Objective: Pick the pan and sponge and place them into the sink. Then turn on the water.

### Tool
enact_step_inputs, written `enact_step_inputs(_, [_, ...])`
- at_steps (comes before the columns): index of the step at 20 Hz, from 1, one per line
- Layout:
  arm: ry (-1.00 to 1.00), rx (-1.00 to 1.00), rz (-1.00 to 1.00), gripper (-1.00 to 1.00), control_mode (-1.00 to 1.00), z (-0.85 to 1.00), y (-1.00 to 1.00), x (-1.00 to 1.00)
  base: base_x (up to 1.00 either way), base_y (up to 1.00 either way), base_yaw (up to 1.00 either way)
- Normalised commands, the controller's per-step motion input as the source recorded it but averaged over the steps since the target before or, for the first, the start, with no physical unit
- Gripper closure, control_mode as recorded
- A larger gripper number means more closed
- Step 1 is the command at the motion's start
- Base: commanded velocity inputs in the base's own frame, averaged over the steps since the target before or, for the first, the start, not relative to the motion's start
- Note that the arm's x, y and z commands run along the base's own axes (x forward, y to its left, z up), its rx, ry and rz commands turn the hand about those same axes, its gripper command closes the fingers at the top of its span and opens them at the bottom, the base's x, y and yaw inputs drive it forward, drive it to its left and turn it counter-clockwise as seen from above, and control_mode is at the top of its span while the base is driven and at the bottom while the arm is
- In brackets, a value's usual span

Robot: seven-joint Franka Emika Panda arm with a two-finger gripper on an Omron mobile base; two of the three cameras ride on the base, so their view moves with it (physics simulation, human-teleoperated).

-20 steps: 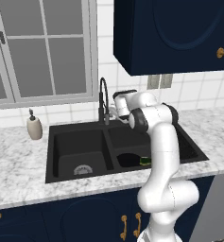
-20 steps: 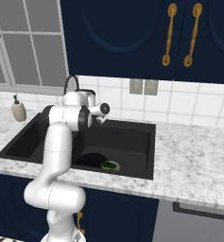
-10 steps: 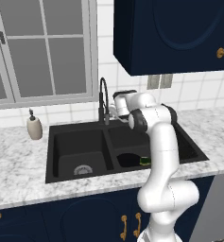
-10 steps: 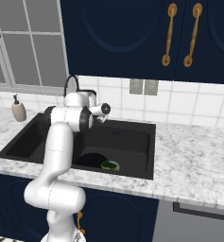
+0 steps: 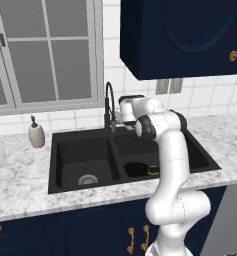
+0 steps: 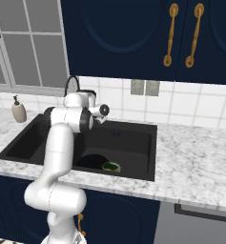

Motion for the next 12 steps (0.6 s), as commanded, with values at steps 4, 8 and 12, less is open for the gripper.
enact_step_inputs(4, [0.06,0.29,-0.31,1.0,-1.0,0.0,0.0,0.0,0.0,0.0,0.0])
enact_step_inputs(8, [0.11,0.37,-0.32,1.0,-1.0,0.0,-0.14,0.0,0.0,0.0,0.0])
enact_step_inputs(12, [0.14,0.46,-0.2,1.0,-1.0,-0.03,-0.34,0.02,0.0,0.0,0.0])
